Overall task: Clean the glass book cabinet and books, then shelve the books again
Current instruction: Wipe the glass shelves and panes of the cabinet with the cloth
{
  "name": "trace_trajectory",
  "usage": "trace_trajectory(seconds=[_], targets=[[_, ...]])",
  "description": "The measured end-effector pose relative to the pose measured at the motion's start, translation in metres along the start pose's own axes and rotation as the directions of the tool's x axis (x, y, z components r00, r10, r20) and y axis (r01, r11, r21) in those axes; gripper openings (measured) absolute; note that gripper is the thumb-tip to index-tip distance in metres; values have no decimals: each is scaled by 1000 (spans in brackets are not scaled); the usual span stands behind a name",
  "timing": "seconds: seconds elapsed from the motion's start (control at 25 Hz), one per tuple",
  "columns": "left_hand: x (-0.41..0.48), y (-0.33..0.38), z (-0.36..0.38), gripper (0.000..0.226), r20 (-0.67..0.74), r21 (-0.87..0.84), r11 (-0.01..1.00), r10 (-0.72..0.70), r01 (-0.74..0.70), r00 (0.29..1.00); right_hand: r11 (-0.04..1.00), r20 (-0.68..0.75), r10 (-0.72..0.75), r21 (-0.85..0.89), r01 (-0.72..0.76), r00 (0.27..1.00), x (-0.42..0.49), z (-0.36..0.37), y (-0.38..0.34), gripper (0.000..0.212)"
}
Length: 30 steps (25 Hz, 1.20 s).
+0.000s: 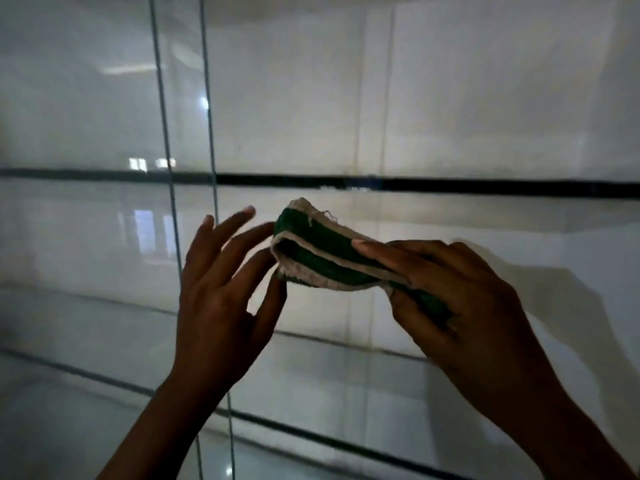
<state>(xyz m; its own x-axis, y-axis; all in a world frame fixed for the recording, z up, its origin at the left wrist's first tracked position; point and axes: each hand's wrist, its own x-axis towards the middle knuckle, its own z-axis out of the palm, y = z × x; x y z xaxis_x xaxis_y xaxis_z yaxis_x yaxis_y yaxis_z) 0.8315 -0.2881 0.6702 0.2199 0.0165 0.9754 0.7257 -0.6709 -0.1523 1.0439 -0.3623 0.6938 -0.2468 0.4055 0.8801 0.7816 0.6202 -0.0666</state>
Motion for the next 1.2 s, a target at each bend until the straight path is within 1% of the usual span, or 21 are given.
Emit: trace_trajectory(seconds=[0.12, 0.2, 0.24, 0.32, 0.4, 0.48, 0.56, 0.64, 0.76, 0.8, 0.88, 0.96, 1.04, 1.12, 1.16, 1.2], targets=[[30, -33, 4, 43, -96, 146, 988, -28, 42, 995, 998, -105, -58, 0, 59, 993, 49, 5, -7, 47], [50, -55, 9, 56, -139, 165, 978, -103, 126, 985, 994, -150, -107, -24, 105, 983, 84, 6, -18, 46], [58, -66, 11, 61, -149, 166, 970, -155, 179, 977, 990, -144, -134, -66, 126, 980, 104, 6, -24, 45], [67, -82, 16, 68, -141, 183, 949, -232, 255, 962, 962, -28, -160, -230, 149, 987, 148, 7, -32, 44], [69, -89, 21, 69, -135, 209, 940, -245, 270, 960, 911, 84, -158, -372, 178, 984, 194, 12, -27, 41], [69, -89, 23, 66, -137, 202, 941, -249, 273, 959, 891, 188, -118, -413, 188, 975, 232, 18, -17, 34], [69, -90, 23, 63, -138, 201, 940, -252, 276, 958, 898, 305, -63, -398, 188, 950, 261, 24, -3, 29], [69, -90, 22, 63, -128, 197, 939, -259, 281, 957, 902, 390, -82, -363, 235, 917, 280, 30, 8, 30], [67, -89, 22, 61, -133, 183, 940, -267, 288, 955, 919, 445, -182, -240, 313, 877, 301, 43, 21, 35], [67, -89, 22, 61, -137, 189, 937, -271, 294, 953, 921, 480, -213, -193, 339, 851, 304, 55, 27, 37], [68, -87, 23, 61, -141, 213, 929, -278, 304, 950, 928, 572, -266, -64, 366, 776, 307, 85, 39, 41], [69, -84, 24, 61, -150, 238, 917, -292, 322, 944, 939, 667, -297, 73, 337, 683, 305, 115, 45, 42], [69, -83, 24, 62, -149, 272, 902, -306, 337, 940, 937, 765, -311, 149, 315, 565, 298, 141, 46, 47], [69, -83, 25, 63, -145, 300, 893, -306, 336, 941, 949, 830, -303, 218, 228, 468, 293, 166, 51, 51], [68, -84, 25, 63, -142, 305, 892, -302, 332, 943, 949, 836, -314, 264, 173, 449, 289, 175, 55, 51], [68, -83, 25, 63, -140, 303, 895, -298, 328, 944, 936, 818, -349, 324, 136, 457, 285, 181, 60, 51]])
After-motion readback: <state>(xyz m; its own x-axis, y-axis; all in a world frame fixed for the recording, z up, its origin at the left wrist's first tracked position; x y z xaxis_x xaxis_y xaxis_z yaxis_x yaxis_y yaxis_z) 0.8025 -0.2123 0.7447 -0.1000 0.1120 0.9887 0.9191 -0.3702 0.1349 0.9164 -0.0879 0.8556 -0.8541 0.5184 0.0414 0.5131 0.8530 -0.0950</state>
